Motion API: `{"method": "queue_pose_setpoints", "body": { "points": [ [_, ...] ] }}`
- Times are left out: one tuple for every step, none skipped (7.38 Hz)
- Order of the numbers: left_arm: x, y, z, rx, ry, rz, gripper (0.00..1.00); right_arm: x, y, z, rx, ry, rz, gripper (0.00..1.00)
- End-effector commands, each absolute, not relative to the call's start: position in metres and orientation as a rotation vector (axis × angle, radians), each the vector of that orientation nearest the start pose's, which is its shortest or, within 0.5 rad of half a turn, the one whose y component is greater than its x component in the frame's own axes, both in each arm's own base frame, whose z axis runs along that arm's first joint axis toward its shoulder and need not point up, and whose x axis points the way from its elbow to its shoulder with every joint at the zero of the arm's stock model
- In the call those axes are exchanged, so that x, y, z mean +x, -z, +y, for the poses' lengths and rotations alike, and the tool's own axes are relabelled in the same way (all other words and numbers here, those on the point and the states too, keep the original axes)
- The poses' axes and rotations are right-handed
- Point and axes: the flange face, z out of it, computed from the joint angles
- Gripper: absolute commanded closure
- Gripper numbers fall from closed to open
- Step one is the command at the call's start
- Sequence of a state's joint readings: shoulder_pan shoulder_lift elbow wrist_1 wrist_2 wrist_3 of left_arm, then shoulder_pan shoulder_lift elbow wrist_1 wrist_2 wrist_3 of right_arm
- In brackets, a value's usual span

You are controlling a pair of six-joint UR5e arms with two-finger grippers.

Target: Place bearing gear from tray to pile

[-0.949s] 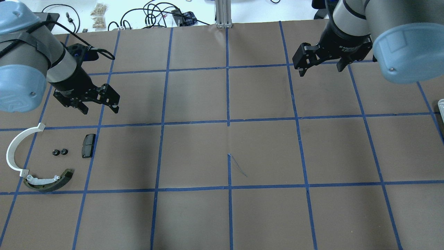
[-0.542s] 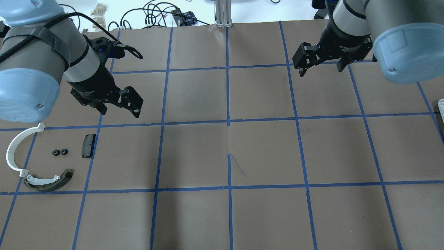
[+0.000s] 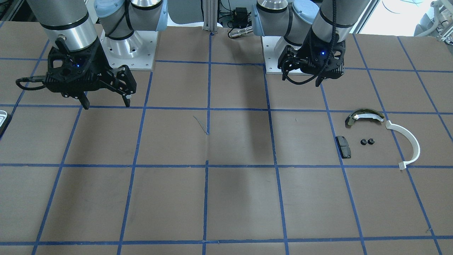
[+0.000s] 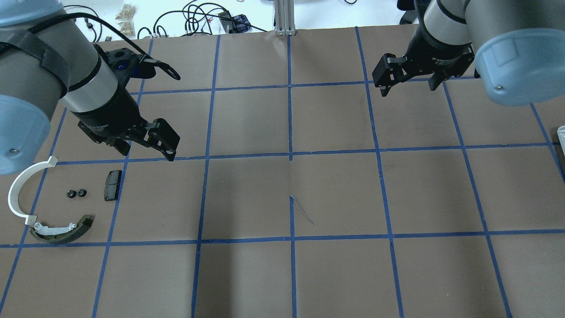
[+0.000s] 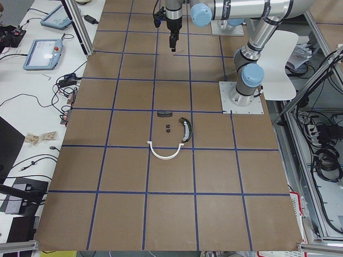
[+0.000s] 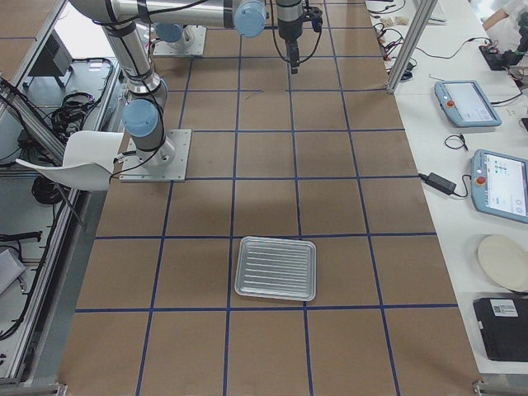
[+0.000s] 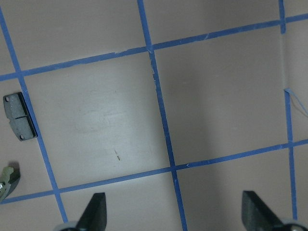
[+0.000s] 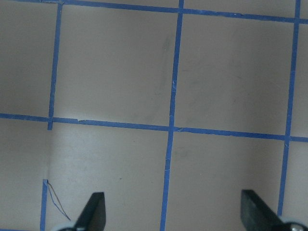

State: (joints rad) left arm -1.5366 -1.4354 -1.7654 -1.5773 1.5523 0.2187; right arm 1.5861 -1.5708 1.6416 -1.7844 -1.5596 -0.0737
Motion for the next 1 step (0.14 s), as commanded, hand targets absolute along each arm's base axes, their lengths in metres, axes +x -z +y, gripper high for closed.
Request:
{"method": "queue_pose_setpoints", "body": {
  "points": [
    [-0.1199,-0.4578,-0.4292,0.290,-0.093,3.151,0.00,0.1421,-0.4745,-0.5016,-0.140,0.219,3.124,0.00]
  ]
}}
